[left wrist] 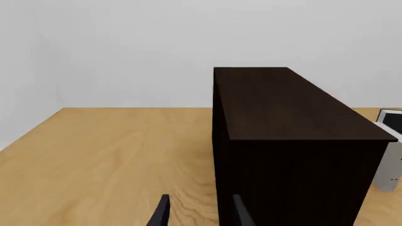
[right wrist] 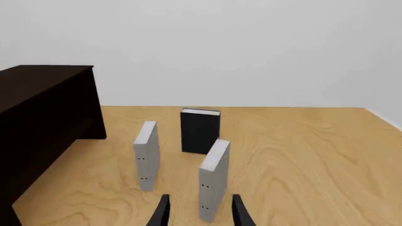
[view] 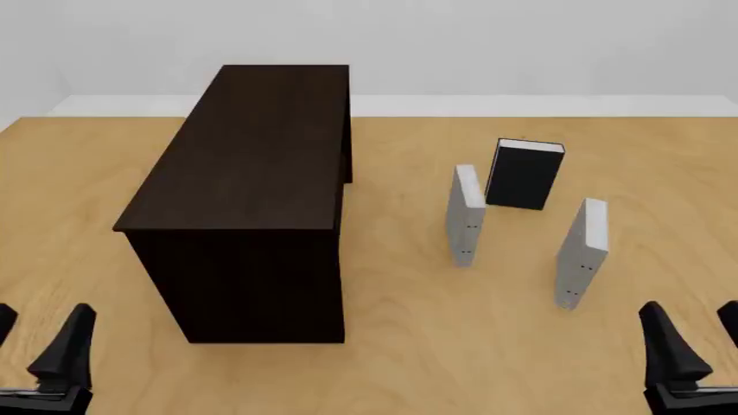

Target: Pick up the book on the right and place it under the cabinet shelf.

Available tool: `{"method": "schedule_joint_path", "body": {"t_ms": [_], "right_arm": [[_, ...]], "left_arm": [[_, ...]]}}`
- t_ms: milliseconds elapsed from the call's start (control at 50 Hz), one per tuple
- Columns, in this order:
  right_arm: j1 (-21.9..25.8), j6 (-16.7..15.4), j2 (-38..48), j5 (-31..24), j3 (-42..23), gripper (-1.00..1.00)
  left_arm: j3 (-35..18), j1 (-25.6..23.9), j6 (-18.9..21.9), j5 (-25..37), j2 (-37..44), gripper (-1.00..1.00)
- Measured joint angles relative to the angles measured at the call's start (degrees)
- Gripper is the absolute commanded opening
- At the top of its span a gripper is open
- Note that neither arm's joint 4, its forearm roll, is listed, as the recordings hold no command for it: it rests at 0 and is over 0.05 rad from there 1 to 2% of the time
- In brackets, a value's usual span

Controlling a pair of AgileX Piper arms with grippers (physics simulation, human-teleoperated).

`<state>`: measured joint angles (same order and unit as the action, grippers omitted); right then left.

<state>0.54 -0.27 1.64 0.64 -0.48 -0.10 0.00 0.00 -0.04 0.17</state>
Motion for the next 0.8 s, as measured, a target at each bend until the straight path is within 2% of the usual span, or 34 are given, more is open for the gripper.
{"method": "schedule_joint_path", "body": {"t_ms": [140, 380, 800], "right_arm": [[-0.2, 0.1, 1.3, -1.4, -2.1, 1.0], [-1.9, 1.2, 9.2, -5.0, -9.6, 1.0], [-2.5, 3.3, 31.5, -17.5, -31.5, 1.0]], "left_arm": [[-0.1, 0.0, 0.0, 0.0, 0.1, 1.0], [-0.1, 0.0, 0.0, -0.1, 0.2, 1.0], [-0.1, -0.1, 0.3, -0.3, 0.2, 1.0]]}}
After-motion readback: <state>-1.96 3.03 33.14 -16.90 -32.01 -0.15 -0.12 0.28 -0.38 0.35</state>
